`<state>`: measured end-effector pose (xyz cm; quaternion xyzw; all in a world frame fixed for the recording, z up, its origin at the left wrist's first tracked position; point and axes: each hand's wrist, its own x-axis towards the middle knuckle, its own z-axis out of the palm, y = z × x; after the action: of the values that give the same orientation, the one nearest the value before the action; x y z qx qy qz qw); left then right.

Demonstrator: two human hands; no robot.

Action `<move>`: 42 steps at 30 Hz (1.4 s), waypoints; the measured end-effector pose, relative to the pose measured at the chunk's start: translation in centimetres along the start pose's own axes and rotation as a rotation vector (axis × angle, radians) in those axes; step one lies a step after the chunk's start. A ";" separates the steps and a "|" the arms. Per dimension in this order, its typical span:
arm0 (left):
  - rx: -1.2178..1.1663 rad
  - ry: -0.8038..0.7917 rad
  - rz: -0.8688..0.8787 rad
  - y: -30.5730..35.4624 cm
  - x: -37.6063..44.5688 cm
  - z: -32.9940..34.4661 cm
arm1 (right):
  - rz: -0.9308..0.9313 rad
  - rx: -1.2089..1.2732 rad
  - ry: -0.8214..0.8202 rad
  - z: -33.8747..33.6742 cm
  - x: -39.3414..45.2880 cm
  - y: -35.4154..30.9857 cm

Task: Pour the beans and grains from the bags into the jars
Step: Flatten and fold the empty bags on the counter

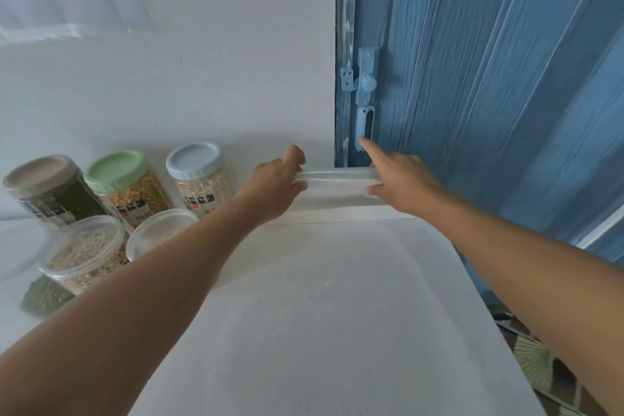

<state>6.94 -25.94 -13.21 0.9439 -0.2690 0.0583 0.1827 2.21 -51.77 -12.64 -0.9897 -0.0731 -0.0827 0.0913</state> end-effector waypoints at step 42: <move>0.362 -0.237 -0.125 -1.3 1.8 4.0 | 0.027 0.198 -0.170 5.2 1.9 3.9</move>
<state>9.17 -27.28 -16.99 0.9763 -0.2148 -0.0172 -0.0195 5.46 -54.35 -17.96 -0.9802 -0.0748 0.0104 0.1832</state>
